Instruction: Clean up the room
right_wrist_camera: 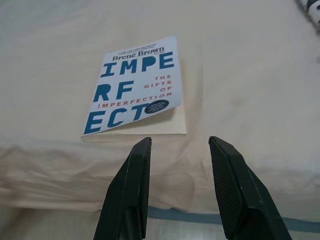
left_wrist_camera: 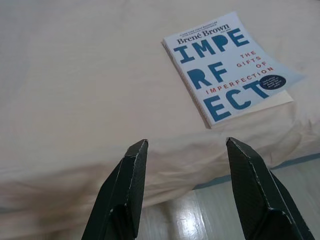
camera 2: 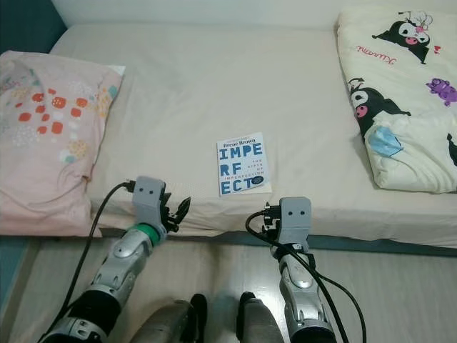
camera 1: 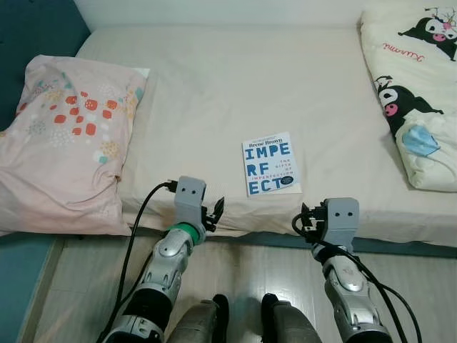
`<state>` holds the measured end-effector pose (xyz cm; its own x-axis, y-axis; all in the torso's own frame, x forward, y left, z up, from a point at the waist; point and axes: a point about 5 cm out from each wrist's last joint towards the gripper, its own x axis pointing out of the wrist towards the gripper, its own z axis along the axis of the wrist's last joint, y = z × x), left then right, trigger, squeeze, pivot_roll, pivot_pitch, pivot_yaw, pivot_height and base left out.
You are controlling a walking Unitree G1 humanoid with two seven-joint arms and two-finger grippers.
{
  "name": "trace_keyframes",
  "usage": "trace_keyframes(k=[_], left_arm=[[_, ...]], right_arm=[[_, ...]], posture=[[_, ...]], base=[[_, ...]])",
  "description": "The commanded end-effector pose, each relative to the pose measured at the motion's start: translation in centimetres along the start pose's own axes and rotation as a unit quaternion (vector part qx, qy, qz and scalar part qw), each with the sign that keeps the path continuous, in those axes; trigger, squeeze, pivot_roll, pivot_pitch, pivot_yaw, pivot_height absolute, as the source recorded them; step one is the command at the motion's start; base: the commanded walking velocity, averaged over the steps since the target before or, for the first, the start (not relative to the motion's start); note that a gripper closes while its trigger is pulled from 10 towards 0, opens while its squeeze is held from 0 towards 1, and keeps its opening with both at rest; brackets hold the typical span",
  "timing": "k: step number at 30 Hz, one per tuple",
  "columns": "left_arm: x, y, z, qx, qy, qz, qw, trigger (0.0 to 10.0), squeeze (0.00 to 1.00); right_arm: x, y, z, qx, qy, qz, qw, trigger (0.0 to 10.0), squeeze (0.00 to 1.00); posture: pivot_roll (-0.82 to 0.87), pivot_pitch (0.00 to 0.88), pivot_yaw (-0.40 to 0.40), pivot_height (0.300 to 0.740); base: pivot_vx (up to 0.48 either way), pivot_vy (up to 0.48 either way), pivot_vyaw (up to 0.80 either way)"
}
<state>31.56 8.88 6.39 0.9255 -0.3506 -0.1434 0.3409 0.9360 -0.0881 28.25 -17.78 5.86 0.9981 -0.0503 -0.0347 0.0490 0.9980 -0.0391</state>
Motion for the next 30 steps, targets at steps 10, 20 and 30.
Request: trace_keyframes(k=[10,20,30], left_arm=[[-1.01,-0.08,-0.56,-0.004,-0.022,-0.006,1.000,10.0,0.00],[-1.00,-0.22,-0.33,-0.012,-0.032,-0.017,0.999,10.0,0.00],[-1.04,-0.34,-0.23,-0.012,-0.037,-0.025,0.999,10.0,0.00]], right_arm=[[-0.37,-0.55,-0.56,-0.010,0.008,-0.002,1.000,10.0,0.00],[-0.39,-0.34,-0.69,-0.008,0.010,0.002,1.000,10.0,0.00],[-0.51,-0.18,-0.78,-0.008,0.010,0.003,1.000,10.0,0.00]], posture=[[-0.02,0.160,0.094,0.740],[-0.02,0.156,0.097,0.740],[-0.02,0.146,0.099,0.740]], base=[[0.000,0.000,0.00],[0.341,0.000,0.00],[0.428,0.000,0.00]])
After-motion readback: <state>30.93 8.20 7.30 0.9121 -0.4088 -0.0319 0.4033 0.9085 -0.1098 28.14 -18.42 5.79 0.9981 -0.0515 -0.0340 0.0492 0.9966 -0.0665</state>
